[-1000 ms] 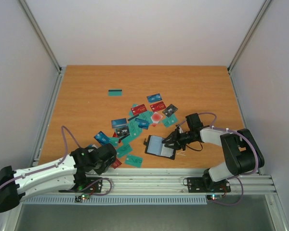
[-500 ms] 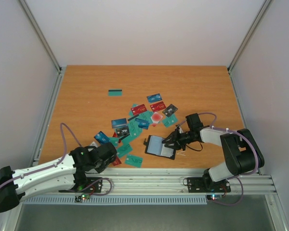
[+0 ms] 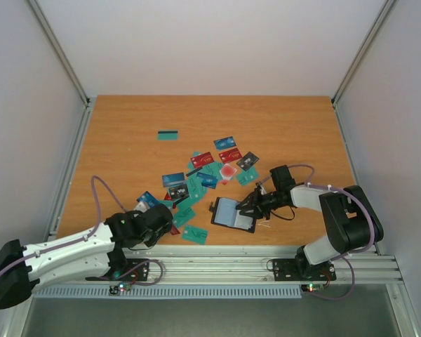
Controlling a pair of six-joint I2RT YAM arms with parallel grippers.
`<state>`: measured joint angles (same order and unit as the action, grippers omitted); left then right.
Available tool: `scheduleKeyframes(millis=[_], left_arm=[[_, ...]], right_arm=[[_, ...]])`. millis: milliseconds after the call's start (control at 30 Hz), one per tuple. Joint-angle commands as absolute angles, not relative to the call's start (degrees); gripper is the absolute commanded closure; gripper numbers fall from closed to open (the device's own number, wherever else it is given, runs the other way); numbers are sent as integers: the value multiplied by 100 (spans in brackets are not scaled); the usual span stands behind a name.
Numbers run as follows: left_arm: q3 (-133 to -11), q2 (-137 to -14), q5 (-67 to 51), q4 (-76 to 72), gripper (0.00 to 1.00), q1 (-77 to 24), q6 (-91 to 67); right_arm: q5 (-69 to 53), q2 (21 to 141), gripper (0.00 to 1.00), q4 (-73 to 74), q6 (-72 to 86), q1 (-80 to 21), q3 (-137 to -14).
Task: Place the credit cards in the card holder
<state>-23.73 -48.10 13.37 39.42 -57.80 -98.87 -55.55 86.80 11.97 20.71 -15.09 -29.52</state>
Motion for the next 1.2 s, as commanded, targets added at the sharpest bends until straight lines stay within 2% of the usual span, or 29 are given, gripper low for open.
scheduleKeyframes(millis=[0,367,633,800,1033,1167], left_arm=[[-2520,-4896,1487,3879,100,-5701,-9646],[-3888,-5076,1745,4386,100,-5651,-8131],[-4208,-5121,1089,3104,100,-5548,-6515],[-4462,-5273,57,2500,100,-5092,-5634],[-5047,-5920,-2021,1864,100,-4383,-5094],[-5395,-6314,-2783,1575,100,-4280,-5095]], right_arm=[[-5673,8749,73,1156,1995,-1512,-3091],[-5647,8474,70,2326,1093,-1512,-3794],[-6128,8369,66,2883,502,-1512,-4328],[-6514,7947,58,2568,921,-1514,-4315],[-7225,7316,39,2091,1336,-1517,-4368],[-7460,7042,38,1609,1682,-1577,-4415]])
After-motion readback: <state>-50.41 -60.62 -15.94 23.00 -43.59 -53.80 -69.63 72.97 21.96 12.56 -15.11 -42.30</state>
